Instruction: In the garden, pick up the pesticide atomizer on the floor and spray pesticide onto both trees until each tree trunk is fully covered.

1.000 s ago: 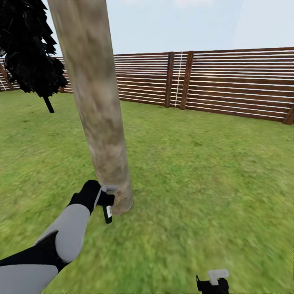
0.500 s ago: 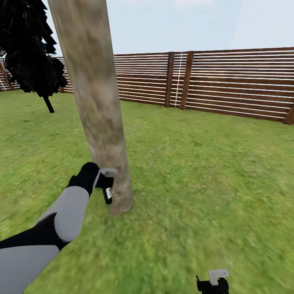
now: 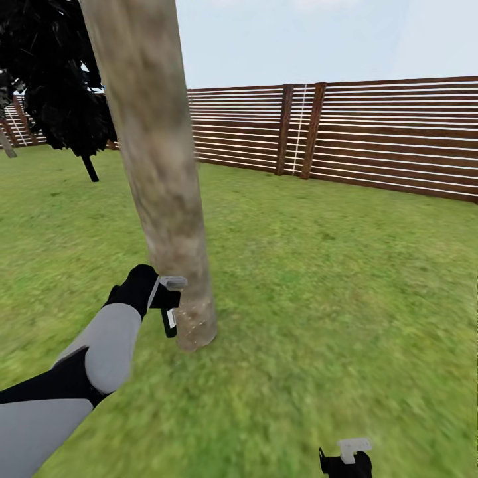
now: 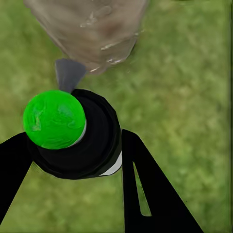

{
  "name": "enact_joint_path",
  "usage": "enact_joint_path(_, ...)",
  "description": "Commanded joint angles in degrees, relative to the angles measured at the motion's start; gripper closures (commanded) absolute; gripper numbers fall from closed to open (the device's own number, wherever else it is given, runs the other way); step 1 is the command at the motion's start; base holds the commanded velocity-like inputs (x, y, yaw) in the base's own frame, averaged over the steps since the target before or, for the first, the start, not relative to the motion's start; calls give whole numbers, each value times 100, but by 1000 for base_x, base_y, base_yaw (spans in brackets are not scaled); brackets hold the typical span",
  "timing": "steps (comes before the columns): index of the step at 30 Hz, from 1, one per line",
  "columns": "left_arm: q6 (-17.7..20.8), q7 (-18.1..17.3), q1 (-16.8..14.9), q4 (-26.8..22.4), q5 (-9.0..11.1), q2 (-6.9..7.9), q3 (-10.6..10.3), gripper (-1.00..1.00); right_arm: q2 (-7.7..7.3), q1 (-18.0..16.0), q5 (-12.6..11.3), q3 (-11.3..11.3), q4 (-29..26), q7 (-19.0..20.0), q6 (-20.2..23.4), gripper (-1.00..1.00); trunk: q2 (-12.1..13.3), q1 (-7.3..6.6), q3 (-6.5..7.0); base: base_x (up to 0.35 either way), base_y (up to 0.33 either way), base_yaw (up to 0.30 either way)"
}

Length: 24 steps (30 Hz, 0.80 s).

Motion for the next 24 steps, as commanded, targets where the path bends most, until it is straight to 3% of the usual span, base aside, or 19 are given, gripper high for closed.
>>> enact_joint_path(1,15,-43,-5,-12,-60,-8,45,100,-1,-3,2,47,3,-37,-5,-100,-2,0,-5,105,-257,0)
enact_joint_path(13,14,-37,-5,-15,-60,0,41,100,-1,-3,2,53,3,-37,-9,-100,-2,0,-5,15,-271,2)
enact_joint_path(18,4,-31,14,-19,-63,14,35,100,5,-3,-6,56,3,-37,-9,-100,-2,0,-5,89,-273,226)
enact_joint_path(24,-42,-32,188,0,-59,460,68,100,8,-3,2,56,3,-37,-9,-100,-2,0,-5,122,-271,230)
